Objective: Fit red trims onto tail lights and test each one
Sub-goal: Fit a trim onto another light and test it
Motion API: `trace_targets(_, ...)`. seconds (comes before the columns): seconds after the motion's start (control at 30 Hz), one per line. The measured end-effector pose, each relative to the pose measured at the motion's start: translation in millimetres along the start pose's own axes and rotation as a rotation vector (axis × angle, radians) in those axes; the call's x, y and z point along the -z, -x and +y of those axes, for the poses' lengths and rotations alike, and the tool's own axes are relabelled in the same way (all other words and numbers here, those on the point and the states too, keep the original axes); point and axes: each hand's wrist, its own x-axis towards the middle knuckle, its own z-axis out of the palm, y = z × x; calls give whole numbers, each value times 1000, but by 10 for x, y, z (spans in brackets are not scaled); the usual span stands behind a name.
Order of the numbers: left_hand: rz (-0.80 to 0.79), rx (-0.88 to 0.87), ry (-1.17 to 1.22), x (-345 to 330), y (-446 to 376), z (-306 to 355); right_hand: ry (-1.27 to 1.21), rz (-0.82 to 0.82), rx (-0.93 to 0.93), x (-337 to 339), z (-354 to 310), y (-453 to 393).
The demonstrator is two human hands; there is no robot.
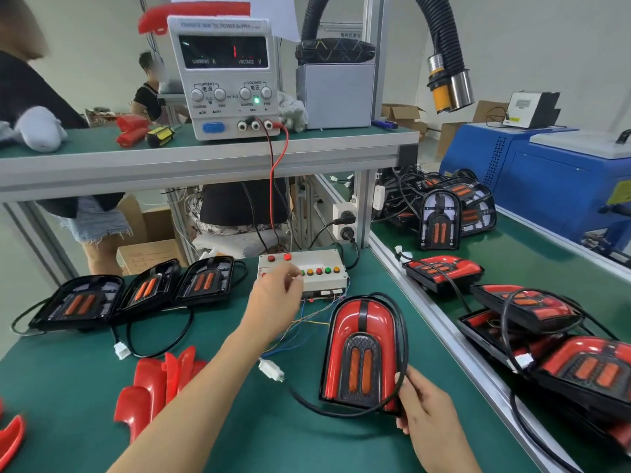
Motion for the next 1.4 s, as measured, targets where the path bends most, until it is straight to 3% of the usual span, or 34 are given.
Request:
trace_targets(0.1,95,83,-23,253,381,-96,40,31,5,7,-6,2)
trace_targets(0.23,132,327,-202,430,829,-256,2,84,6,-14,-72,33)
trace_targets(0.3,80,391,-199,434,992,-341,0,100,10,-12,-104,45)
trace_targets(0.37,-43,506,-36,360,1088,-344,-12,115,12,-6,-129,63)
trace_targets(0.47,-51,698,461,167,1060,-339,-16,132,8,-13,-148,80)
trace_targets(0.57,27,710,810,21,1018,-303,9,173,5,-20,-120,81)
trace_targets(0.7,78,716,1052,-33,1021,-225,88,232,-6,-59,-97,92)
trace_targets(0.83,77,735,1113,-36,1041,-149,111,570,46,-79,-83,137)
trace_targets(0.93,31,689,1118,-39,1162,-137,118,829,306,-167,-169,317)
trace_targets(1.03,-20,634,1103,-40,1276,-129,308,627,661,-353,-341,404)
trace_targets(1.1,-38,606,1107,-20,1323,-115,520,491,779,-510,-518,377)
trace_targets(1.23,-99,544,1087,64,1386,-107,856,314,821,-766,-784,242)
trace_targets(1.4,-142,522,1100,73,1430,-112,890,175,803,-816,-879,125)
